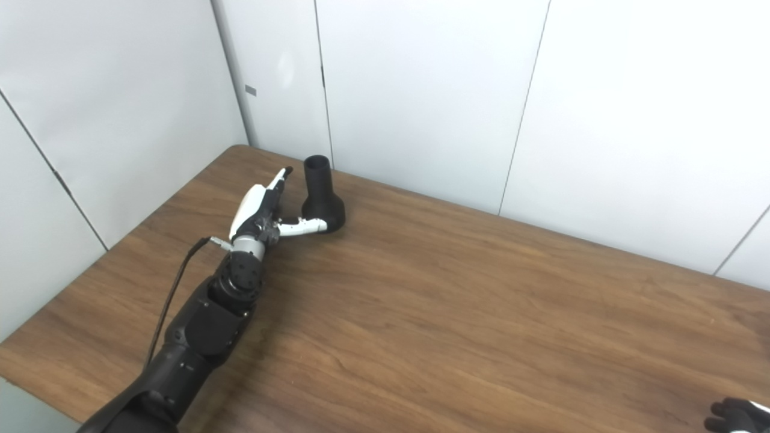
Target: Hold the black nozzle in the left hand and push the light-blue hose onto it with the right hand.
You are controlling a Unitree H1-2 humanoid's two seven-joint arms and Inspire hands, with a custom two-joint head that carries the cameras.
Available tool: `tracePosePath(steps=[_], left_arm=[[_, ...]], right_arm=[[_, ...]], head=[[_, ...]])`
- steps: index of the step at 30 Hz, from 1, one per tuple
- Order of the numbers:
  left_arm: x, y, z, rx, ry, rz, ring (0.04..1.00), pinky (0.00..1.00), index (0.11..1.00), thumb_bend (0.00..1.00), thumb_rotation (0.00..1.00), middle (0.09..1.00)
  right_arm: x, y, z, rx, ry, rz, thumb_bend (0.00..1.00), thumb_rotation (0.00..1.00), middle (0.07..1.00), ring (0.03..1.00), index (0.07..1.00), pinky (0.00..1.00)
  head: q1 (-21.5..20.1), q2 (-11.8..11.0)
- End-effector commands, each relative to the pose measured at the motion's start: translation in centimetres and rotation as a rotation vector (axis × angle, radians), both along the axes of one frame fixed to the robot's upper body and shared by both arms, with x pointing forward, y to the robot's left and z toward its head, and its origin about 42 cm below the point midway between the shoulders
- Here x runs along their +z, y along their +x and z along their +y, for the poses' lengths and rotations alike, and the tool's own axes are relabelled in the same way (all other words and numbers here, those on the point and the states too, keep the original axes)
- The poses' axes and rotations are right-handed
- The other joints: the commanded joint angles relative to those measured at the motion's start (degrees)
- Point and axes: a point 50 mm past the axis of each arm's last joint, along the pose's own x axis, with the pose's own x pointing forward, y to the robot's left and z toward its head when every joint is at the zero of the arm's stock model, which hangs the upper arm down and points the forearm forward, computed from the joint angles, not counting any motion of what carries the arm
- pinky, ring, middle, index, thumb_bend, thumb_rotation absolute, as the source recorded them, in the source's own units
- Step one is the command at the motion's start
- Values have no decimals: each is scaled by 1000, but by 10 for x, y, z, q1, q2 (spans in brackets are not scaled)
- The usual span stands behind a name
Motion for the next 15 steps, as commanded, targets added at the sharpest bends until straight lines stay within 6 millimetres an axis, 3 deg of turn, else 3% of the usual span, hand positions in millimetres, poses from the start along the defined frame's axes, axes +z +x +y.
tracePosePath(steps=[1,10,15], left_arm=[[11,10,-1,-65,9,-5,944,902,990,1000,301,932],[-2,18,-5,-160,10,24,910,863,947,1000,368,904],[-6,22,-4,-150,-6,31,897,817,947,1000,344,907]], right_arm=[[18,1,-3,5,-33,-71,618,496,593,568,544,429],[18,-2,-7,0,-42,-65,634,486,587,561,539,424],[18,-3,-8,0,-50,-61,626,492,592,567,544,433]], head=[[-1,0],[-5,6],[-10,6]])
